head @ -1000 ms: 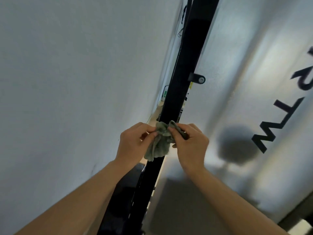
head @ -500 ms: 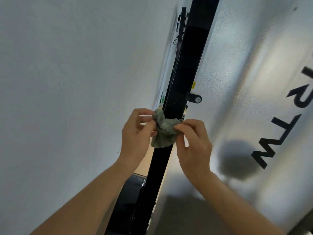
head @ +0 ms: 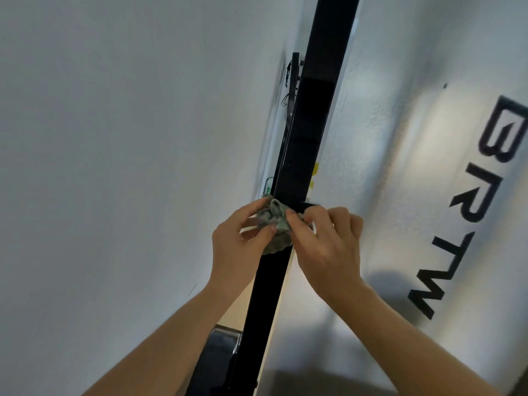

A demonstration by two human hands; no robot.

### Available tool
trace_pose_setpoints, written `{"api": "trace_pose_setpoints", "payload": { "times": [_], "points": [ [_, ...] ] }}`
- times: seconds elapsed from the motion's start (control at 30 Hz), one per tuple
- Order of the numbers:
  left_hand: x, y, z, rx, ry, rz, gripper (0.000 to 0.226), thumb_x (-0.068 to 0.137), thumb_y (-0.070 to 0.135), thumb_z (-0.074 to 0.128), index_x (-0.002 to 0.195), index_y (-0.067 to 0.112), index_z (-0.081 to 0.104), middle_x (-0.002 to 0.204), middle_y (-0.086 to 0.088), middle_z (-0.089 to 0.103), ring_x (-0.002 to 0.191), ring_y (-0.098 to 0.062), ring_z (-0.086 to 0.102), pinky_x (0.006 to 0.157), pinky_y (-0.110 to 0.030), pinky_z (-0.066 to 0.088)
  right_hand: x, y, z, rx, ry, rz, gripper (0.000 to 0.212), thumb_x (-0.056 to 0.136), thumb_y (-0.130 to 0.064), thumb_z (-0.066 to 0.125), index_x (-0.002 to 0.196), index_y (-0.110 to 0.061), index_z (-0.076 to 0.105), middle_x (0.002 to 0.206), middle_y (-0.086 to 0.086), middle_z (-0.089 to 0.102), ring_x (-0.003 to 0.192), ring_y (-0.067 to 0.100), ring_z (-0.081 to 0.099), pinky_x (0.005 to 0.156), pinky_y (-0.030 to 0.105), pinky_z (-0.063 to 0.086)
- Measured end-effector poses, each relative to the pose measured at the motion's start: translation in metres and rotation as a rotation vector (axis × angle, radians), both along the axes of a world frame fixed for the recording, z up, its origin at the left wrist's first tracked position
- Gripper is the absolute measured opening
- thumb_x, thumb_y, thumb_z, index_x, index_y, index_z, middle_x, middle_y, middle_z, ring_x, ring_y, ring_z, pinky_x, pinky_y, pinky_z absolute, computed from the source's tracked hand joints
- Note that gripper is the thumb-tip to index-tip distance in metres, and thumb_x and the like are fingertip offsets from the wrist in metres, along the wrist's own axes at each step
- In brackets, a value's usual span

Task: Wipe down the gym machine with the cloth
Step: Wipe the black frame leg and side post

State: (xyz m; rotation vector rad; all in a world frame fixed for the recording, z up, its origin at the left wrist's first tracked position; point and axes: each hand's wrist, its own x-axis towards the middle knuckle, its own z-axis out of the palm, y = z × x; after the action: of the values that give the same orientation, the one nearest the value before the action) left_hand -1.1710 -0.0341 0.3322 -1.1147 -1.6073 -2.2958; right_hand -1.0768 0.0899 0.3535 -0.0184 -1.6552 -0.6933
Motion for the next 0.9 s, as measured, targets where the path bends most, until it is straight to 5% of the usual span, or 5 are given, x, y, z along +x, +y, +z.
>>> {"api": "trace_pose_setpoints", "payload": {
  "times": [0.13,0.27,0.47,0.7,0.9],
  "points": [
    [-0.002,0.001,0.034,0.094,-0.047,-0.013,0.044,0.083,0.002,0.080,0.118,0.025,0.065,0.111,0.008,0.075,0.099,-0.007,0.072,0.083,-0.022,0.059,-0.002,0.000,0.039,0.036,-0.020,0.022,0.008,0.092,-0.017,0.073,0.088,-0.010,0.077,0.081,0.002,0.067,0.074,0.026,0.053,0.065,0.038,0.036],
    [-0.004,0.004,0.060,0.160,-0.061,-0.057,0.033,0.082,0.000,0.080,0.107,0.017,0.067,0.101,0.005,0.077,0.094,-0.007,0.074,0.078,-0.017,0.057,-0.007,0.000,0.064,-0.054,-0.038,0.104,0.009,0.091,-0.013,0.071,0.095,-0.008,0.077,0.082,0.005,0.069,0.073,0.028,0.055,0.062,0.041,0.041],
    [-0.003,0.013,0.100,0.155,-0.059,0.056,0.024,0.084,0.009,0.081,0.103,0.023,0.076,0.103,0.010,0.072,0.095,-0.004,0.068,0.077,-0.014,0.054,-0.008,0.001,0.114,-0.097,-0.063,0.169,0.020,0.099,-0.017,0.059,0.096,-0.005,0.074,0.078,0.008,0.067,0.070,0.027,0.055,0.060,0.040,0.046],
    [-0.004,0.007,0.171,0.086,-0.179,0.040,0.022,0.081,0.013,0.083,0.101,0.021,0.080,0.094,0.010,0.077,0.093,-0.008,0.071,0.085,-0.018,0.057,-0.006,0.000,0.190,-0.119,-0.126,0.161,0.007,0.089,-0.008,0.073,0.086,-0.002,0.075,0.079,0.011,0.064,0.071,0.026,0.054,0.059,0.039,0.046],
    [0.005,0.007,0.248,0.071,-0.212,0.025,0.025,0.079,0.007,0.084,0.100,0.018,0.076,0.096,0.008,0.076,0.094,-0.008,0.072,0.080,-0.019,0.058,-0.002,-0.014,0.231,-0.408,-0.004,0.179,0.022,0.098,-0.020,0.063,0.088,-0.003,0.074,0.080,0.007,0.064,0.075,0.022,0.051,0.066,0.030,0.045]
  ]
}}
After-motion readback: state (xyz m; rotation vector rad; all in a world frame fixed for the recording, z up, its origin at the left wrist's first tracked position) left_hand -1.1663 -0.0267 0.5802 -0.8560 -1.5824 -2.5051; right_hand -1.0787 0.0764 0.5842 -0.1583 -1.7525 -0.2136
